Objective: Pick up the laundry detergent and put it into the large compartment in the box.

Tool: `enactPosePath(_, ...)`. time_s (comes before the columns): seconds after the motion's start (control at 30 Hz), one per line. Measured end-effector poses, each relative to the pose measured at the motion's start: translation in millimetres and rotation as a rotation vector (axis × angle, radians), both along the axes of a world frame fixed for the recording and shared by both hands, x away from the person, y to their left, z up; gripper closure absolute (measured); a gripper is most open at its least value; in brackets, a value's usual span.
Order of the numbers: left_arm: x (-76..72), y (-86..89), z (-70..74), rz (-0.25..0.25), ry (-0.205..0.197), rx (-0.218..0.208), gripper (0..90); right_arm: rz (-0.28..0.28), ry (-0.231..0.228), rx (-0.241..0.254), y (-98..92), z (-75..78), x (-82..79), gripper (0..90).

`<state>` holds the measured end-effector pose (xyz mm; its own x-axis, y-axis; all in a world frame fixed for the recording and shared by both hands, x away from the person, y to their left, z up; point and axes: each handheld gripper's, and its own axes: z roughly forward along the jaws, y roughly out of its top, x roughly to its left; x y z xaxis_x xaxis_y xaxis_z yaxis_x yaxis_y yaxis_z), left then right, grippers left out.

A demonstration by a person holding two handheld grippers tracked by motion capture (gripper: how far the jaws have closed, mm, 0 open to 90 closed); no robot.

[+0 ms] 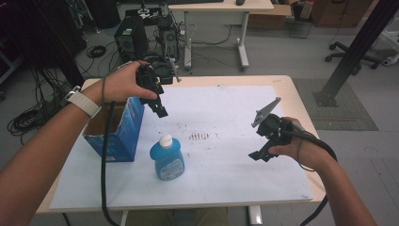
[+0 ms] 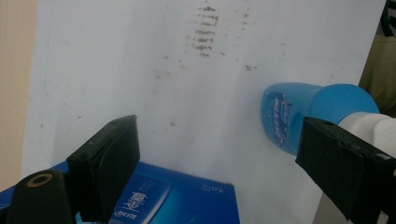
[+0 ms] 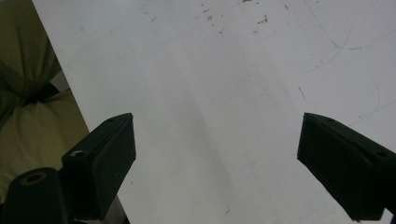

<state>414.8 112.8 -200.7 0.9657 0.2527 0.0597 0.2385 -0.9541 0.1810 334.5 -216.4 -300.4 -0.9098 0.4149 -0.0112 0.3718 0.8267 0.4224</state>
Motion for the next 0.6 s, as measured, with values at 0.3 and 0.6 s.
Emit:
enactPosePath(0.3, -1.8, -0.4, 2.9, 0.023, -0.009, -0.009, 12.8, 0.011, 0.003, -0.002, 1.2, -2.2, 0.2, 11.4)
enactPosePath(0.6, -3.7, 0.8, 10.8, 0.059, -0.024, -0.005, 10.3, 0.01, -0.008, 0.004, 0.3, 0.6, 0.8, 11.4)
